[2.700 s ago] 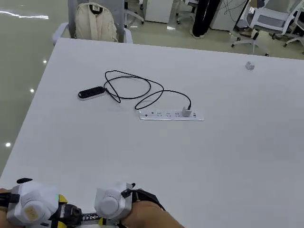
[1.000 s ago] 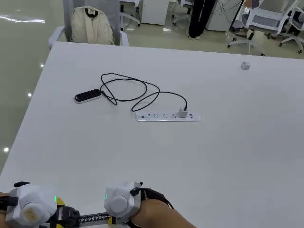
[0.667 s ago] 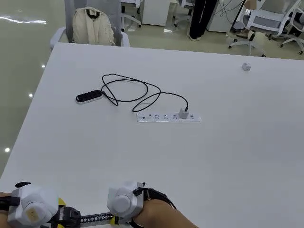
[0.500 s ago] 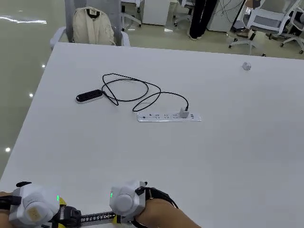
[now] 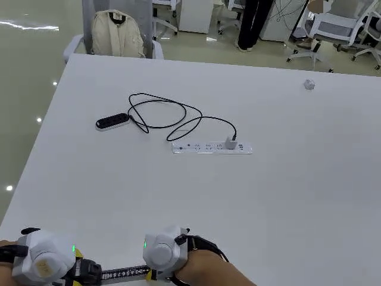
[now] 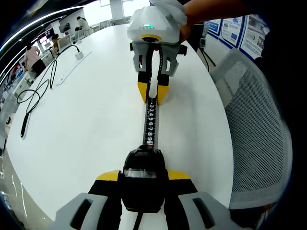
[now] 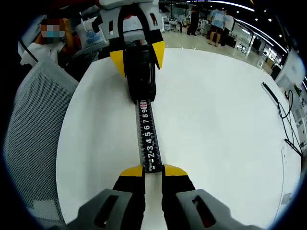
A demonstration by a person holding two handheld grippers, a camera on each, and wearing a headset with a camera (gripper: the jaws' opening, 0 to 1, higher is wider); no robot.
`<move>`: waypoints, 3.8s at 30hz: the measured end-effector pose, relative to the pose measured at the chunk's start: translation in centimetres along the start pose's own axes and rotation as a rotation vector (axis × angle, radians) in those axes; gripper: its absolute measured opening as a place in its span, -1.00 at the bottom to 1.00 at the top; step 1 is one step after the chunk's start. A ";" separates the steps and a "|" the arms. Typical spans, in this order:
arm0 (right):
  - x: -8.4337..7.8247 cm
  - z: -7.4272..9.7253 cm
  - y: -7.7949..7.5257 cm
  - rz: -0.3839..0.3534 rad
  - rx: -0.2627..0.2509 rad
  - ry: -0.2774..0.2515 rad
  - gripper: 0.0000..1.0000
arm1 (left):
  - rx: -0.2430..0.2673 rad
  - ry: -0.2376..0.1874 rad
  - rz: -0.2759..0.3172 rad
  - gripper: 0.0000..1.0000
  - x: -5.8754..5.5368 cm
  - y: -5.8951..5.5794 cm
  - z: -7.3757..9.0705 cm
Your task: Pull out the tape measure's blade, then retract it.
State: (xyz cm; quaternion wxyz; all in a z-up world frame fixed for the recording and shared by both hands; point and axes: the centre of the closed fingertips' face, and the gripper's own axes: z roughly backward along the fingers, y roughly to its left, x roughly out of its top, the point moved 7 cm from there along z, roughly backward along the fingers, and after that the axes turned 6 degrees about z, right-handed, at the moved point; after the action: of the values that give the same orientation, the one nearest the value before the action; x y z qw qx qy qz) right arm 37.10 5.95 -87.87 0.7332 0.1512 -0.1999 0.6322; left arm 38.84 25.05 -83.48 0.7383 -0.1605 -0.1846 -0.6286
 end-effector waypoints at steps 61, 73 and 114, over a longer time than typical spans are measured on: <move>-4.4 2.5 -0.5 -0.053 -0.011 0.005 -0.77 | 0.014 0.001 0.012 -0.40 -0.1 -0.1 -0.1; -5.2 3.0 -0.4 -0.065 -0.004 -0.006 -0.77 | 0.009 0.006 0.016 -0.40 0.0 0.0 -0.2; -7.7 4.3 -0.6 -0.066 -0.017 -0.008 -0.76 | 0.007 -0.002 0.022 -0.39 -0.1 -0.1 -0.2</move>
State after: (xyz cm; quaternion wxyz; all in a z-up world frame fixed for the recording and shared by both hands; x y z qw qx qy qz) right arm 36.34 -2.83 -87.84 0.7541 0.1541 -0.2031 0.6053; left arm 38.77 25.00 -83.66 0.7456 -0.1606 -0.1860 -0.6194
